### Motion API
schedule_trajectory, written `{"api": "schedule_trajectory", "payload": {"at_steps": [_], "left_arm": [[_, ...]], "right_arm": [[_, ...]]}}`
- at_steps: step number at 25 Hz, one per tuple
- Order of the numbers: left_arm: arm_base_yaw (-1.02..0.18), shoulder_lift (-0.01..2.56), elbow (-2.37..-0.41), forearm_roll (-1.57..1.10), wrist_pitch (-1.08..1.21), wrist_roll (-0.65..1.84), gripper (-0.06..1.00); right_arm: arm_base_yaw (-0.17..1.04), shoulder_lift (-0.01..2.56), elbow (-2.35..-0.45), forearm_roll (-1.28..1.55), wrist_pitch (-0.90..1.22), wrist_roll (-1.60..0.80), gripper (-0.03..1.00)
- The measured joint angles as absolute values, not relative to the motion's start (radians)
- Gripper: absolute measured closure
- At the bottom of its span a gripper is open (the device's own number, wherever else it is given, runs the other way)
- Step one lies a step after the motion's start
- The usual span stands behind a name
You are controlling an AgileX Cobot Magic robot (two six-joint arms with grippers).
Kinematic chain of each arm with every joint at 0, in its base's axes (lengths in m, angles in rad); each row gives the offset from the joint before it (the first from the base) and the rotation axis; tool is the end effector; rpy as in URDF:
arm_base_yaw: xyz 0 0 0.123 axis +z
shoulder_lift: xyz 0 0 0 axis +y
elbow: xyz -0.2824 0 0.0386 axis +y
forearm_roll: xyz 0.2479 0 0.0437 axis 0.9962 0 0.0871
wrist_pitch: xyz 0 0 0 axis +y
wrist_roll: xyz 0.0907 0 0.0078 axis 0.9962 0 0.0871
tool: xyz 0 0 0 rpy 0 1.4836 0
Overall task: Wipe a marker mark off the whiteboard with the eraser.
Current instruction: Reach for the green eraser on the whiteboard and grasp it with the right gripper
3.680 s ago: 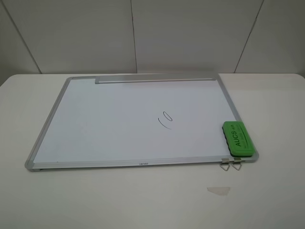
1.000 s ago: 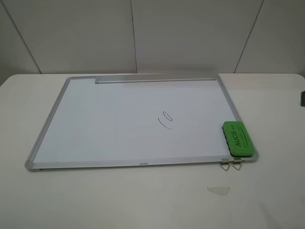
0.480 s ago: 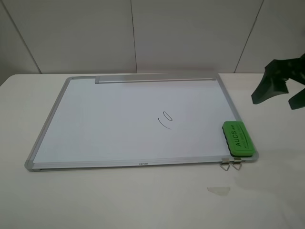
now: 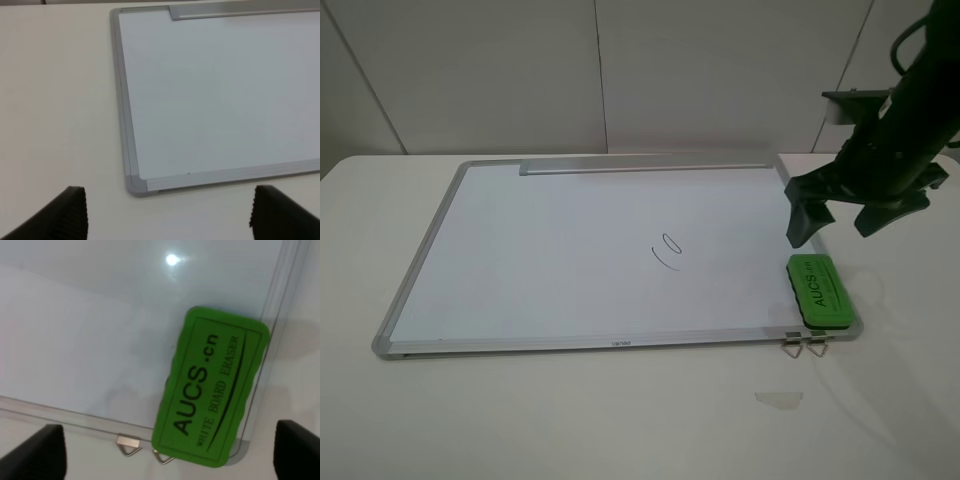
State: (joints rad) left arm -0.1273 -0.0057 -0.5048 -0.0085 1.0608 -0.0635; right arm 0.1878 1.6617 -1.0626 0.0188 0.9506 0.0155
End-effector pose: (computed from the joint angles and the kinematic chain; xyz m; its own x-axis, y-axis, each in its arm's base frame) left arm -0.0063 0.0001 0.2785 -0.4511 -0.0104 -0.8924 0.1033 0.9926 -0.0638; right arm 0.2976 0.0580 0.2065 -0.9813 -0.1596 -0.1077 -0.1624 0.9866 0.0181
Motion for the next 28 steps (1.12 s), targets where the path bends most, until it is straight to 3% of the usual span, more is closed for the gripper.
{"api": "schedule_trajectory", "payload": {"at_steps": [10,23,26,28], "left_arm": [[-0.127,-0.006,-0.505,-0.009,1.061,-0.063,0.26],[-0.127,-0.006,-0.505,-0.009,1.061,-0.063,0.26],[-0.127,-0.006,-0.505,-0.009,1.061,-0.063,0.26],[-0.127,-0.006,-0.505,-0.009,1.061,-0.063,0.26]], "right_arm": [[0.161,1.88,-1.087,-0.075,0.903,0.109,0.14],[0.16,1.983,-1.091,-0.045,0.87,0.114,0.14],[0.16,1.983,-1.091,-0.044,0.873,0.113,0.21],[0.16,1.983,-1.091,-0.043,0.878,0.113,0.32]]}}
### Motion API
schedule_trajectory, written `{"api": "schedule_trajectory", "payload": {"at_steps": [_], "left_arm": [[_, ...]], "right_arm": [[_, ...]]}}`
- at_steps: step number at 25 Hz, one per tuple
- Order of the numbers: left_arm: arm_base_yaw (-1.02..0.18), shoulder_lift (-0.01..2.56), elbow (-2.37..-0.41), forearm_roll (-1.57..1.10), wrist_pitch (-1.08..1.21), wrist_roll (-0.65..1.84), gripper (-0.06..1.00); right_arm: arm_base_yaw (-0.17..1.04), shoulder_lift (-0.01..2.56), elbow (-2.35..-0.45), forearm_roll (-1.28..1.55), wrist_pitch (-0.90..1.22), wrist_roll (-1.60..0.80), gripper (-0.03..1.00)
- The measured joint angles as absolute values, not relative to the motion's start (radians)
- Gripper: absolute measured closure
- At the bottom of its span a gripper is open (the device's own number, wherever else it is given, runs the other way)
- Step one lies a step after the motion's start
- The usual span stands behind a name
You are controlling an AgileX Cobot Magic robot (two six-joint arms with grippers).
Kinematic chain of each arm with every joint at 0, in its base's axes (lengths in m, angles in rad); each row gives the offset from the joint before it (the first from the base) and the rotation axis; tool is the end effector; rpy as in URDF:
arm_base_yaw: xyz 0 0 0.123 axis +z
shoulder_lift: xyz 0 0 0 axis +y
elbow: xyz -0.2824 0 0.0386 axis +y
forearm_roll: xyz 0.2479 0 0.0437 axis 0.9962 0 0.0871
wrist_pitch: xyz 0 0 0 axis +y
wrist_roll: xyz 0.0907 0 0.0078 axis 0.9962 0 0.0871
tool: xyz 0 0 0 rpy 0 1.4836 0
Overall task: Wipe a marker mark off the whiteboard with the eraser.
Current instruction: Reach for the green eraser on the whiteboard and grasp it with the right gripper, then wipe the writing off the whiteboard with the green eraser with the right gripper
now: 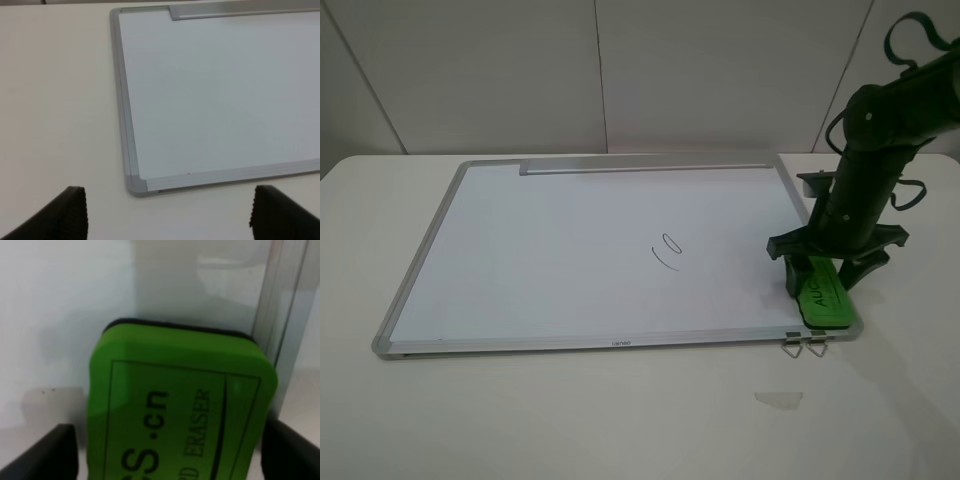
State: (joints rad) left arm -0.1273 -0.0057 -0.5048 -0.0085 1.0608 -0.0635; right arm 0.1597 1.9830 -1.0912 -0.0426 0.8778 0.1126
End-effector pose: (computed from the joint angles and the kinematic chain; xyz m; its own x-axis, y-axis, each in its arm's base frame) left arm -0.0063 0.0001 0.2785 -0.4511 -0.0104 -0.8924 0.1033 0.9926 -0.0638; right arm 0.3243 0.0492 0.1104 -0.9915 -0.0734 0.1078 -0.0783 0.9961 -0.0419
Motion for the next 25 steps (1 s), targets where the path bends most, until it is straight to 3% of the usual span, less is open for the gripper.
{"api": "schedule_trajectory", "payload": {"at_steps": [1,16,25], "left_arm": [[-0.127,-0.006,-0.505,-0.009,1.061,-0.063,0.26],[-0.127,-0.006,-0.505,-0.009,1.061,-0.063,0.26],[-0.127,-0.006,-0.505,-0.009,1.061,-0.063,0.26]], "right_arm": [[0.16,1.983,-1.091,-0.038,0.878,0.113,0.37],[0.16,1.978,-1.099,-0.029,0.896,0.103,0.37],[0.19,1.931,-1.309,0.0,1.118,0.081,0.37]]}}
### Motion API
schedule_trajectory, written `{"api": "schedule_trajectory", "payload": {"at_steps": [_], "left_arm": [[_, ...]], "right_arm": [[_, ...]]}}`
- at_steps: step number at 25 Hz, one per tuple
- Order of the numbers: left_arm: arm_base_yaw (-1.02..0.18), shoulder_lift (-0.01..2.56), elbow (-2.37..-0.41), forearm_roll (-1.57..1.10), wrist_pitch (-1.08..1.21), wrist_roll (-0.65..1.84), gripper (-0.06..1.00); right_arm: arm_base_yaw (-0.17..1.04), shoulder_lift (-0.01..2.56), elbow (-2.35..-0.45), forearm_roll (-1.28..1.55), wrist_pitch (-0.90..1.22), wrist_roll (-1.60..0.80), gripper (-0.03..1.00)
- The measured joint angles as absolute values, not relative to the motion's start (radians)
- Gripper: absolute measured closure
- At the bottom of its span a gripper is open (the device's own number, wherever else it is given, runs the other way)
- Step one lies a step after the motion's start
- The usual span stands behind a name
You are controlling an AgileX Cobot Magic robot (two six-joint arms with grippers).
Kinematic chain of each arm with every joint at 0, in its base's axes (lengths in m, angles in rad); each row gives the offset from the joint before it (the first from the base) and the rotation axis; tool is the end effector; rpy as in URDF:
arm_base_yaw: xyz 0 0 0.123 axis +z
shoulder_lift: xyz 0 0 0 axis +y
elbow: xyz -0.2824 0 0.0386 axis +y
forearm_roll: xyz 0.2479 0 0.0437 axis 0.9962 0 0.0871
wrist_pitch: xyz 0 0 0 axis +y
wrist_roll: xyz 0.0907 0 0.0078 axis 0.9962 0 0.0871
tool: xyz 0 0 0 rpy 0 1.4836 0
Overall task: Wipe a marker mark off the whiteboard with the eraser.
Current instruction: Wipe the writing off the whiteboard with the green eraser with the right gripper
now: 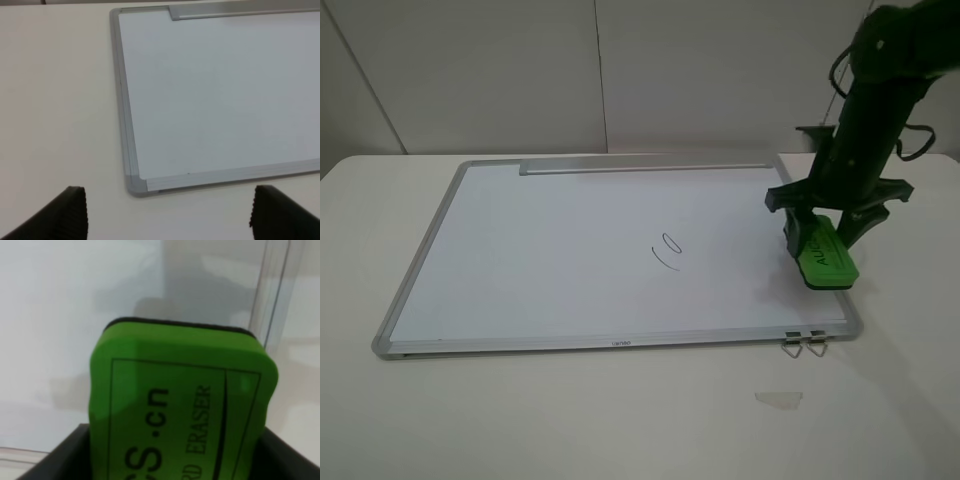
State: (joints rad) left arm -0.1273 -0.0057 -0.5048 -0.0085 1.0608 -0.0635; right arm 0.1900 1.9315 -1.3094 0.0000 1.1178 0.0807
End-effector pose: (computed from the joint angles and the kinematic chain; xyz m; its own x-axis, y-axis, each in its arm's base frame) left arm -0.0063 0.0001 0.2785 -0.4511 -0.0104 -0.8924 0.1033 0.9926 -0.0638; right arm 0.3487 0.0671 0.1739 -0.9908 -0.1085 0.0815 -0.1093 0.9940 -0.0066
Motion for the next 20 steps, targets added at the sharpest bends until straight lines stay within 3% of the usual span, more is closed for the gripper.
{"api": "schedule_trajectory", "payload": {"at_steps": [11,20], "left_arm": [[-0.127,-0.006,-0.505,-0.009,1.061,-0.063,0.26],[-0.127,-0.006,-0.505,-0.009,1.061,-0.063,0.26]], "right_arm": [[0.419,2.046,-1.645,0.0,1.149,0.08,0.37],[0.532,2.25,-1.731,0.0,1.12,0.053,0.37]]}}
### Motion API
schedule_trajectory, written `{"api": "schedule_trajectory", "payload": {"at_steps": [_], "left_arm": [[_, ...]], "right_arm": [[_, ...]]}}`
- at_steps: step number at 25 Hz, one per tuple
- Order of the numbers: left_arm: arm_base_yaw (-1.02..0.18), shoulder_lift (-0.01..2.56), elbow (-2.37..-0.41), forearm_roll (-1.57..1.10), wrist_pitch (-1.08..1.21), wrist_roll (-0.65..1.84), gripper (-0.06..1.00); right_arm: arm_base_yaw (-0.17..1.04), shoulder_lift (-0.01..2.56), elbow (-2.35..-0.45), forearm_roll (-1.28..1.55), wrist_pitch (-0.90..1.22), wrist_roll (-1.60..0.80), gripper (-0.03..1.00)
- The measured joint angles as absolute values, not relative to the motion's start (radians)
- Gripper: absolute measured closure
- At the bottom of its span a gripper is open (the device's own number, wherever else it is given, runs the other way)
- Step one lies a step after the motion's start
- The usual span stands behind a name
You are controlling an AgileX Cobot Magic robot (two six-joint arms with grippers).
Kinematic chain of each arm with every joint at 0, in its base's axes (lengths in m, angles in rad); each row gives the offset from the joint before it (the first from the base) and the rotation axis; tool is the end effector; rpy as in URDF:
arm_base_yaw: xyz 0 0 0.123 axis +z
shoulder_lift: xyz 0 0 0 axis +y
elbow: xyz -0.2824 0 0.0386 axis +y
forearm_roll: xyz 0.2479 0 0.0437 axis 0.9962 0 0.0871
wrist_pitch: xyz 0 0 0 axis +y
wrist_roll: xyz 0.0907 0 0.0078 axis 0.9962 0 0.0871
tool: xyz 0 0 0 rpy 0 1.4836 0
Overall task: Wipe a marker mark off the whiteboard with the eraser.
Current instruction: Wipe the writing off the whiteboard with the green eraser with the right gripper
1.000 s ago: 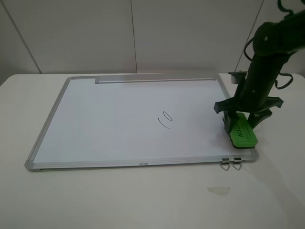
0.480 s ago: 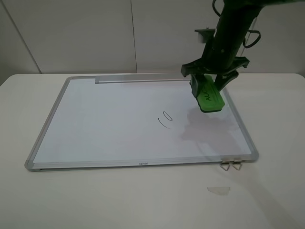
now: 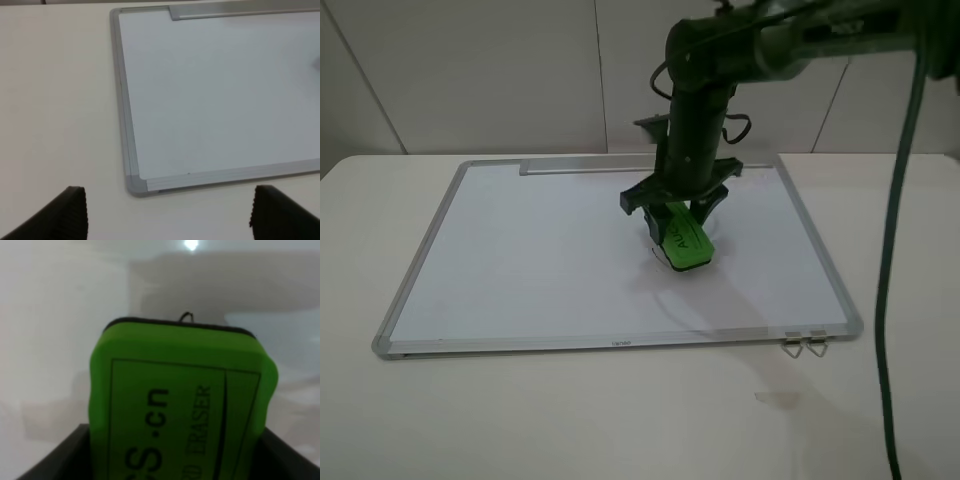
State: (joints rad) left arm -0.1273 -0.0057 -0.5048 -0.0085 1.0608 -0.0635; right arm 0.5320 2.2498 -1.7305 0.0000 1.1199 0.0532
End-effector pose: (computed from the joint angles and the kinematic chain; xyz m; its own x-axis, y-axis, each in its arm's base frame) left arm -0.0063 0.0001 0.2785 -0.4511 -0.0104 -0.8924 0.1033 0.9926 -0.0638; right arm 0.3843 0.2262 0.1424 -0.8874 -0.4606 -0.0188 -0.4607 0.8875 0.0010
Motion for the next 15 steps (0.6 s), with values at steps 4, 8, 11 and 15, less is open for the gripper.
{"api": "schedule_trajectory", "payload": {"at_steps": [4,8,11,15], "left_arm": [[-0.127,-0.006,-0.505,-0.009,1.061,-0.063,0.26],[-0.127,-0.006,-0.505,-0.009,1.061,-0.063,0.26],[-0.127,-0.006,-0.505,-0.009,1.061,-0.063,0.26],[-0.127,-0.006,-0.505,-0.009,1.061,-0.063,0.26]], "right_arm": [[0.548,2.312,-1.732,0.0,1.088,0.031,0.37],[0.549,2.34,-1.738,0.0,1.081,0.028,0.37],[0.549,2.34,-1.738,0.0,1.072,0.028,0.37],[0.549,2.34,-1.738,0.01,1.063,0.028,0.37]]}}
